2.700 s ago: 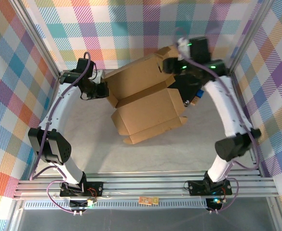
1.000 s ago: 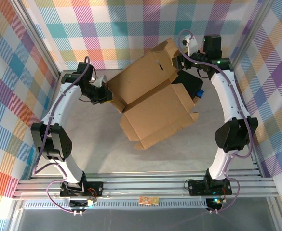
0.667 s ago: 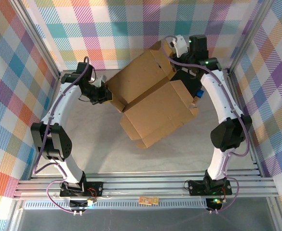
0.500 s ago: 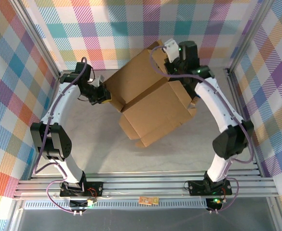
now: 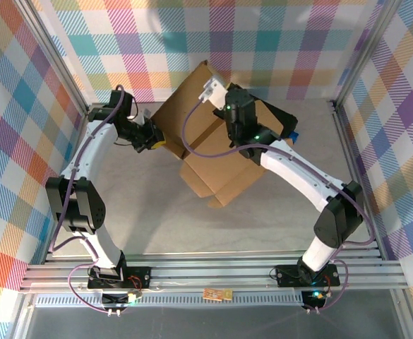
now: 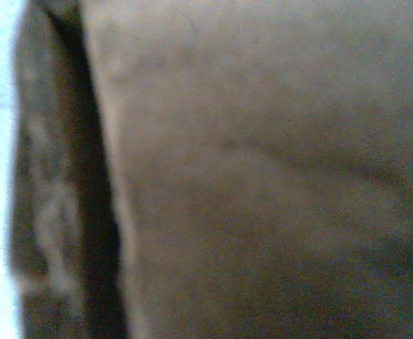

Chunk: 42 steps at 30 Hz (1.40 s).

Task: Fold the paper box

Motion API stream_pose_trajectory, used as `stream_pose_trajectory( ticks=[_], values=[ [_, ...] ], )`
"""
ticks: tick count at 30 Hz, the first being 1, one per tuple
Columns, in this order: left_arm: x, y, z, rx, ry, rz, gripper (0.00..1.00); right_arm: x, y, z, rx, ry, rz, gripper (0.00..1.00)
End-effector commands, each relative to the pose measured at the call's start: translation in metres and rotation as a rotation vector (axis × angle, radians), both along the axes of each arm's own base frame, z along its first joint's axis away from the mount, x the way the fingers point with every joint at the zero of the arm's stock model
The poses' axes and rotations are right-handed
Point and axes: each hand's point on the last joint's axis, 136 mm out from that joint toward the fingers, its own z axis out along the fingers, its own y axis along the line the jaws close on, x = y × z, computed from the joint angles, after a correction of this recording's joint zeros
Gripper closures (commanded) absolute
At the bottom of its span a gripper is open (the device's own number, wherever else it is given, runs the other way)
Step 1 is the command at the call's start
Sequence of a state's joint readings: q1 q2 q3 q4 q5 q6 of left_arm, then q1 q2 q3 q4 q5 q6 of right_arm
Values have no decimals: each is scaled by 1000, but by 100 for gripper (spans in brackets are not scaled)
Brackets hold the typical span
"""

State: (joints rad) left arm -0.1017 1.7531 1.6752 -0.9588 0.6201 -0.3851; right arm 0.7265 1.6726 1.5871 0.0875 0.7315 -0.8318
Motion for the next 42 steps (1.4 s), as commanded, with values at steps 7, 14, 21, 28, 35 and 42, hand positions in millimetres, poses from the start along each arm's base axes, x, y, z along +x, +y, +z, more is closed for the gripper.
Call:
stream_pose_trajectory(
  ticks=[7, 14, 21, 28, 35, 42],
  values=[
    [-5, -7, 30, -69, -65, -1, 100, -16, 50, -1, -214, -169, 15, 100],
    [-10, -9, 41, -93, -160, -54, 100, -18, 43, -5, -186, -94, 8, 100],
    [-18, -7, 33, -88, -242, -117, 100, -54, 28, 28, 141, 227, 202, 46],
    [-20, -6, 22, -69, -281, -181, 100, -140, 12, 93, 568, 573, 688, 15],
    [-13, -9, 20, -85, -321, -211, 100, -153, -23, 157, 887, 634, 845, 19],
    [-15, -13, 20, -100, -334, -249, 100, -70, -114, 147, 1126, 564, 568, 36]
  ],
)
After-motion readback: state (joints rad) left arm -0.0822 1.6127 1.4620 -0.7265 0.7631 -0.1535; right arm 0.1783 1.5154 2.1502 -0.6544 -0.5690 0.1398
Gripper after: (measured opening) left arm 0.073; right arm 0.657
